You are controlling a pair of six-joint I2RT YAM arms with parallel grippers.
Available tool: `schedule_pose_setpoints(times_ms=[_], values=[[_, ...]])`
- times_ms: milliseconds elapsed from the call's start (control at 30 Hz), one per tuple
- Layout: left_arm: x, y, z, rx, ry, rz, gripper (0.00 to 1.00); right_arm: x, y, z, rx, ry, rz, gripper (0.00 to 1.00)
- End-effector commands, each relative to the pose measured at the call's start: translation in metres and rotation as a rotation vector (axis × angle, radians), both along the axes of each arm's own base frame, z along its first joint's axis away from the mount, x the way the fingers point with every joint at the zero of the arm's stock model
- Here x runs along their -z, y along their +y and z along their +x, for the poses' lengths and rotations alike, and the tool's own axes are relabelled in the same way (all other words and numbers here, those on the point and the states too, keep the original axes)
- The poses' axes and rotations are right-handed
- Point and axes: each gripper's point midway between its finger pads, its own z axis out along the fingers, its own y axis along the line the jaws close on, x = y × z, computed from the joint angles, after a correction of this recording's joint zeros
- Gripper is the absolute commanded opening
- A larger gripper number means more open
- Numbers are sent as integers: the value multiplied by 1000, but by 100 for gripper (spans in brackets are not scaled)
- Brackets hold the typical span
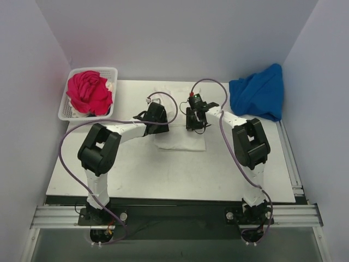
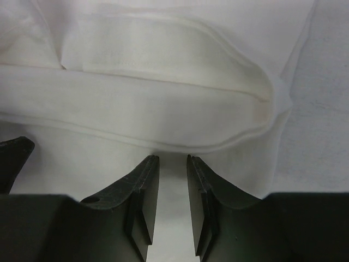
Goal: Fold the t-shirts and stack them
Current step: Fold the tshirt
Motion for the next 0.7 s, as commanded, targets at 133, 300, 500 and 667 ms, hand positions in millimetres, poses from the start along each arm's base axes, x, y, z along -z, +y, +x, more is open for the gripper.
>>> schedule_pose_setpoints(times_ms=[133,300,500,667], values=[[-10,-9,39,-34,-57,12,63,-6,1,45,58,-31,63,27],[-37,-6,77,-68,-134,23,63,-9,-12,77,102,-59,87,27],[-47,13,129,-161,-247,83,63,-19,-33,132,136,-140,96,26],[-70,32,147,-195,-270,53,63,-44,-56,133,166,-157,43,27]])
